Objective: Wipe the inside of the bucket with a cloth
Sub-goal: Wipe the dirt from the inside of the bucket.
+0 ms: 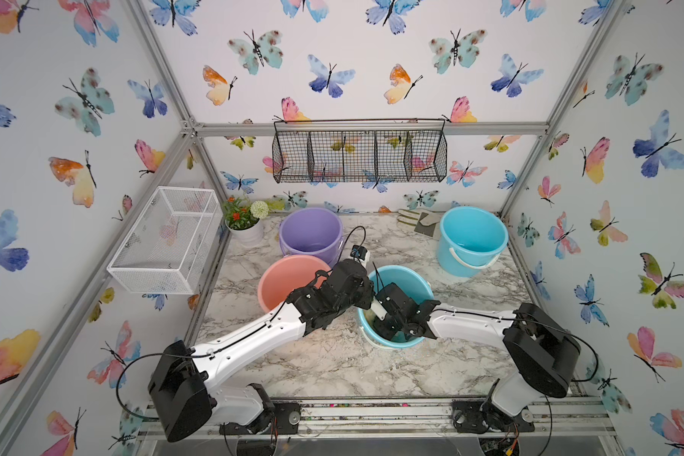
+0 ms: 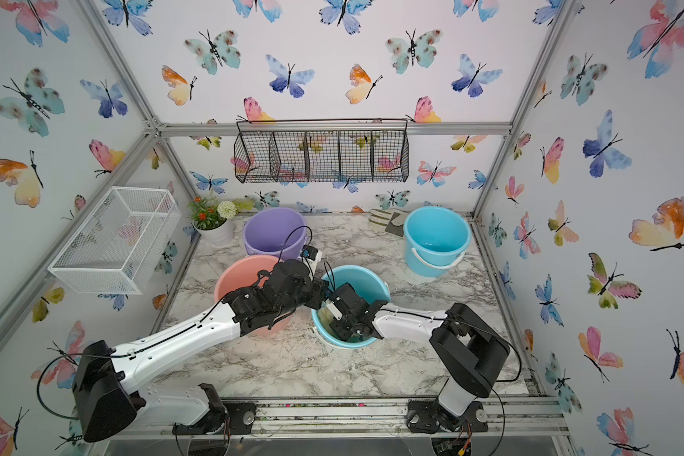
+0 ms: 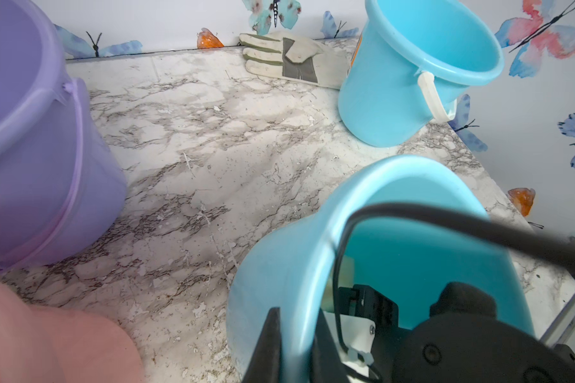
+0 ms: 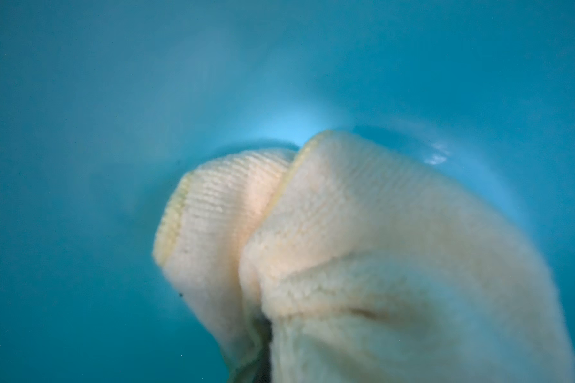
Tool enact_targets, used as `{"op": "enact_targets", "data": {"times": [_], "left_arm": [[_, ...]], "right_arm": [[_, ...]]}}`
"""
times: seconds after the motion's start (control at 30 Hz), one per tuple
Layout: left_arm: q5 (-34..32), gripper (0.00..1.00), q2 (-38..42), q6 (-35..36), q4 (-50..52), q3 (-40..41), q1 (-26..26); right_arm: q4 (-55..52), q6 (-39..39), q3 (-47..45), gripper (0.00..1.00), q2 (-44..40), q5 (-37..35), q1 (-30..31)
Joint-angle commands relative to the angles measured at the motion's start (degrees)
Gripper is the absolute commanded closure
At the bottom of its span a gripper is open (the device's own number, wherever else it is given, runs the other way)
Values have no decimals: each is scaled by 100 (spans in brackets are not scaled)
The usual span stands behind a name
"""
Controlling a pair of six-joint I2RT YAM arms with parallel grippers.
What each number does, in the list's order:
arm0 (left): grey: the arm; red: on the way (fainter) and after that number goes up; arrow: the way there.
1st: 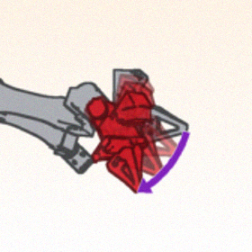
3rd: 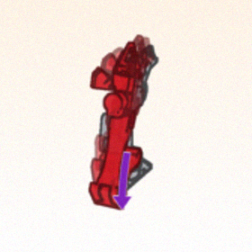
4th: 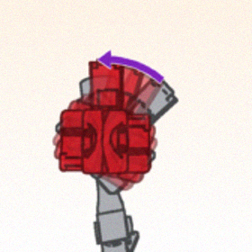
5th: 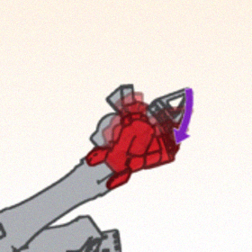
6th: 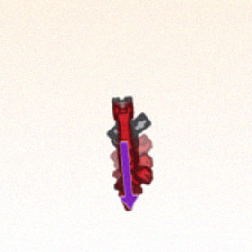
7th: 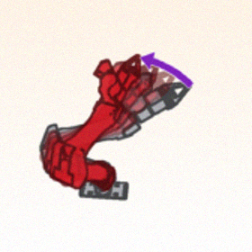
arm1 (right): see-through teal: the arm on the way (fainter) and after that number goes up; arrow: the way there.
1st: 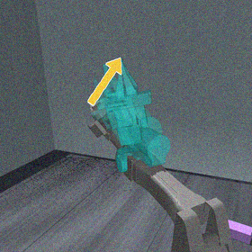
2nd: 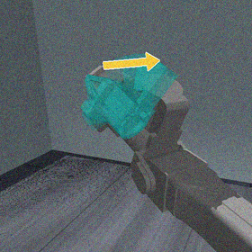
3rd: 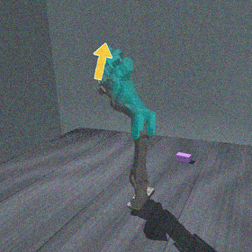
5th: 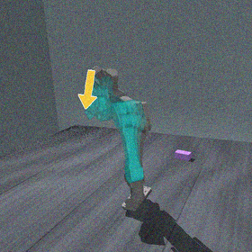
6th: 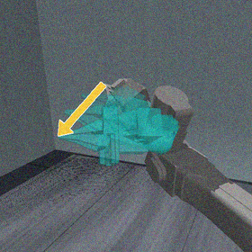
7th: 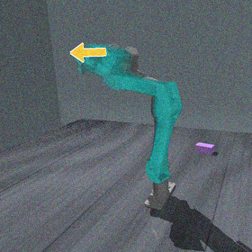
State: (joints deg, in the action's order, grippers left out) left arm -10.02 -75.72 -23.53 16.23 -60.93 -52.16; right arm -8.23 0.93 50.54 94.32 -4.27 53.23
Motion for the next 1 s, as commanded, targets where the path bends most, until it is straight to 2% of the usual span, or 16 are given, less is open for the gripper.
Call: {"op": "enact_targets", "data": {"times": [0.0, 0.07, 0.13, 0.43, 0.53, 0.63, 0.87, 0.97], "left_arm": [[682, 100, -45, -140, -51, -152, -292], [541, 100, 32, -176, 69, -124, -271], [396, 100, 135, -204, 139, -56, -268], [-295, 100, 792, -231, 5, 507, -283], [-484, 100, 967, -189, -101, 696, -285], [-594, 100, 1080, -153, -178, 842, -281], [-726, 100, 1303, -161, -554, 1398, -272], [-733, 100, 1332, -161, -737, 1588, -287]], "right_arm": [[257, -678, 171, 98, 365, -1427, 82], [167, -482, 203, 98, 423, -2017, 82], [-86, -255, 285, 98, 470, -2310, 82], [-2160, 1603, 816, 98, 505, -2320, 83], [-2815, 1910, 997, 98, 532, -1644, 82], [-2978, 2015, 913, 98, 420, -547, 82], [-2344, 2076, 617, 98, 86, 2383, 82], [-1667, 2190, 506, 98, 49, 3096, 75]]}}
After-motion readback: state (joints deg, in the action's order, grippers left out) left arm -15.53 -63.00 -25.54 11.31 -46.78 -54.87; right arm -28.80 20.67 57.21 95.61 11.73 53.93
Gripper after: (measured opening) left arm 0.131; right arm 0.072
